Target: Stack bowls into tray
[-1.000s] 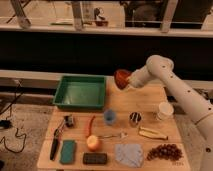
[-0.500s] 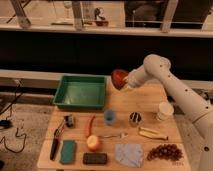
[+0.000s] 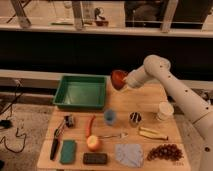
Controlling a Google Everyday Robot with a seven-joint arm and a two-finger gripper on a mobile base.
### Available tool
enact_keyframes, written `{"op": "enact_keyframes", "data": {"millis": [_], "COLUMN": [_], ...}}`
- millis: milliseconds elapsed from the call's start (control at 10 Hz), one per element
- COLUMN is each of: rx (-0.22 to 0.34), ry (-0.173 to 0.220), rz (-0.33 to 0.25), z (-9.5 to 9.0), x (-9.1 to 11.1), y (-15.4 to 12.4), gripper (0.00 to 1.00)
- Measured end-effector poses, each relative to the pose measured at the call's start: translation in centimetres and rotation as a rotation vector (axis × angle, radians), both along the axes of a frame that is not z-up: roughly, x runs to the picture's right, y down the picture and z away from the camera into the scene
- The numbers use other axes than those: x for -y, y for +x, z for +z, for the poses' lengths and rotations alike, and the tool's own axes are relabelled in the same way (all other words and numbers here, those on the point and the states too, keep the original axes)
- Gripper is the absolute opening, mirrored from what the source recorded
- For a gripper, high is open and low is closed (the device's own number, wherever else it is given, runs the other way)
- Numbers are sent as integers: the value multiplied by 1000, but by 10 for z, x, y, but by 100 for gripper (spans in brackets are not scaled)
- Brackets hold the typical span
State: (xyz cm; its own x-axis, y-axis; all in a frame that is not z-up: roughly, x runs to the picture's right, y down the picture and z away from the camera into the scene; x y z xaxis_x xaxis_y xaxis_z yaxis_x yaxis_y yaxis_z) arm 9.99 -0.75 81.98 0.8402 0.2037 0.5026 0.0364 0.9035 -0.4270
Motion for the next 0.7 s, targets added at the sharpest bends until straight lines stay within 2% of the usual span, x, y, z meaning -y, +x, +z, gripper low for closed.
{"op": "enact_keyframes", "data": {"millis": [300,500,700], "rx": [98,191,284], "ry": [38,62,57], "rz": [-55,-88,-72], "z": [-18,-29,-25], "x": [6,18,32], "y": [-62,-114,-135], "gripper": [8,8,8]}}
